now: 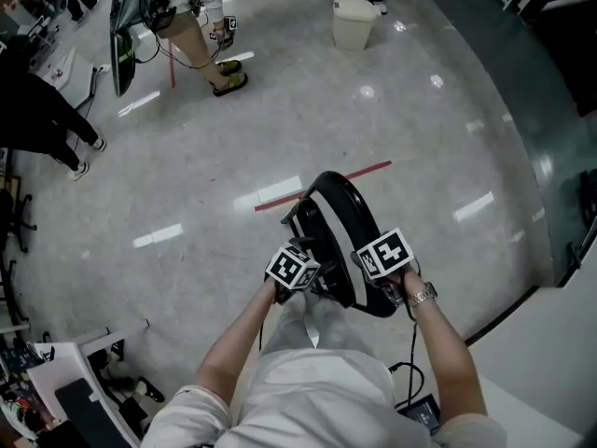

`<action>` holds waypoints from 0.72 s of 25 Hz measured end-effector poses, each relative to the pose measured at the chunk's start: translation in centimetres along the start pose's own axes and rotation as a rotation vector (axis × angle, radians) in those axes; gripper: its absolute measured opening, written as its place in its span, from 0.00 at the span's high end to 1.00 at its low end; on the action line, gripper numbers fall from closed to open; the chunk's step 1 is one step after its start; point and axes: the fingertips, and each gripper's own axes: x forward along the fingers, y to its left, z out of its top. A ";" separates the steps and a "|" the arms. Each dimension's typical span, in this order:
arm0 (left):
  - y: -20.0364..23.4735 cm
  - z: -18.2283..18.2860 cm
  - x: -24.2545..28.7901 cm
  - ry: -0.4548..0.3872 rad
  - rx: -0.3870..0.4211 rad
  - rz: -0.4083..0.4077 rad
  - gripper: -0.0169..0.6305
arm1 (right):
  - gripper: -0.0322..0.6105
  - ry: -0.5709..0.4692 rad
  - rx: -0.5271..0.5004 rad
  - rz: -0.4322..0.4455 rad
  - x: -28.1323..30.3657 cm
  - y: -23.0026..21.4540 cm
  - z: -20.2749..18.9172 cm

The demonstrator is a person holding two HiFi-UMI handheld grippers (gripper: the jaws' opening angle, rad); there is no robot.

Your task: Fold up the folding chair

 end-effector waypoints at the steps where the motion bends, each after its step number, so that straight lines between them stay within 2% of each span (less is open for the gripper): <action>1: 0.2 1.2 -1.2 -0.008 0.049 -0.016 0.45 | 0.66 -0.006 0.003 -0.001 0.3 0.2 0.2; 5: 0.2 5.2 -4.9 0.001 0.232 -0.073 0.45 | 0.66 -0.011 0.014 -0.001 0.9 1.5 0.5; 14: -2.0 10.2 -8.3 0.092 0.593 -0.165 0.45 | 0.66 -0.029 0.004 -0.031 1.4 5.7 0.9; 16: -2.0 11.1 -8.8 0.160 0.684 -0.196 0.45 | 0.66 -0.028 -0.009 -0.046 1.2 6.0 1.2; 18: -1.7 10.8 -9.0 0.264 0.810 -0.231 0.45 | 0.66 -0.027 -0.018 -0.055 1.2 5.8 1.3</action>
